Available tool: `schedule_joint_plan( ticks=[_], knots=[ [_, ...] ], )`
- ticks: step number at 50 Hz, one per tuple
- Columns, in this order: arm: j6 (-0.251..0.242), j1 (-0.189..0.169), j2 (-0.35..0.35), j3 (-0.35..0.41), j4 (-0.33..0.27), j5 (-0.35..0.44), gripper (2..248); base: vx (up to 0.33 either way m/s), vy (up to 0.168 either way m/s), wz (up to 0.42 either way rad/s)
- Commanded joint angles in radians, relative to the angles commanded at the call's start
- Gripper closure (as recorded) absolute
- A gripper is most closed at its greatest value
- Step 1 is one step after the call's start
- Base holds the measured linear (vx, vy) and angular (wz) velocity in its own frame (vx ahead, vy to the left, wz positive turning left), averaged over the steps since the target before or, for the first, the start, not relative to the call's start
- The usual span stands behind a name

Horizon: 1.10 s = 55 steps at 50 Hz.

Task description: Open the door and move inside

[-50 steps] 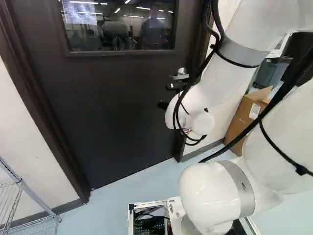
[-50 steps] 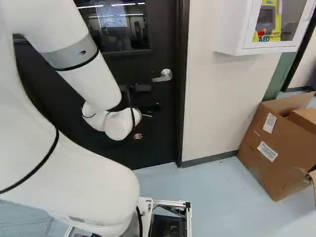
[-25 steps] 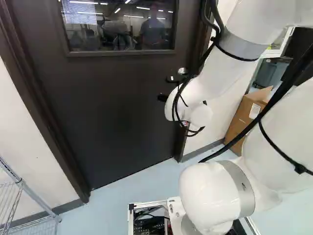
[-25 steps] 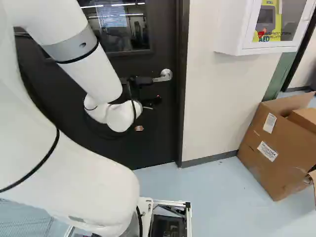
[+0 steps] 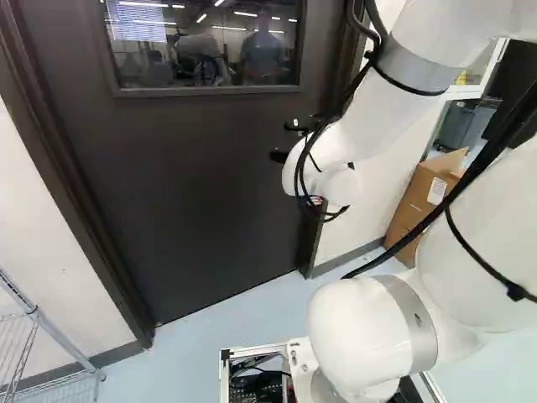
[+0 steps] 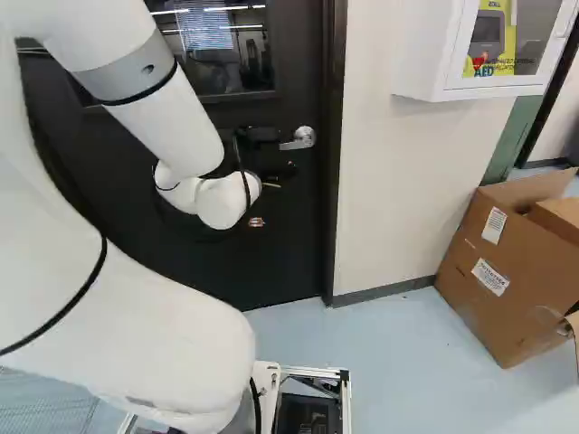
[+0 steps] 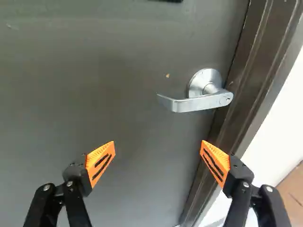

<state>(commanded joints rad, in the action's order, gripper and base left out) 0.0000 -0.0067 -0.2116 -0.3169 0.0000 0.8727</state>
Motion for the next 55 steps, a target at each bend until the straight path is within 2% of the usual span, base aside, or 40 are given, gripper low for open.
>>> schedule_joint_plan(
  ticks=[31,55],
  knots=[
    [0.0,-0.005,-0.016,-0.059,-0.013,0.0,3,0.0,0.0,0.0],
    [0.0,-0.039,-0.026,-0.105,-0.096,0.0,3,0.0,0.0,0.0]
  ],
)
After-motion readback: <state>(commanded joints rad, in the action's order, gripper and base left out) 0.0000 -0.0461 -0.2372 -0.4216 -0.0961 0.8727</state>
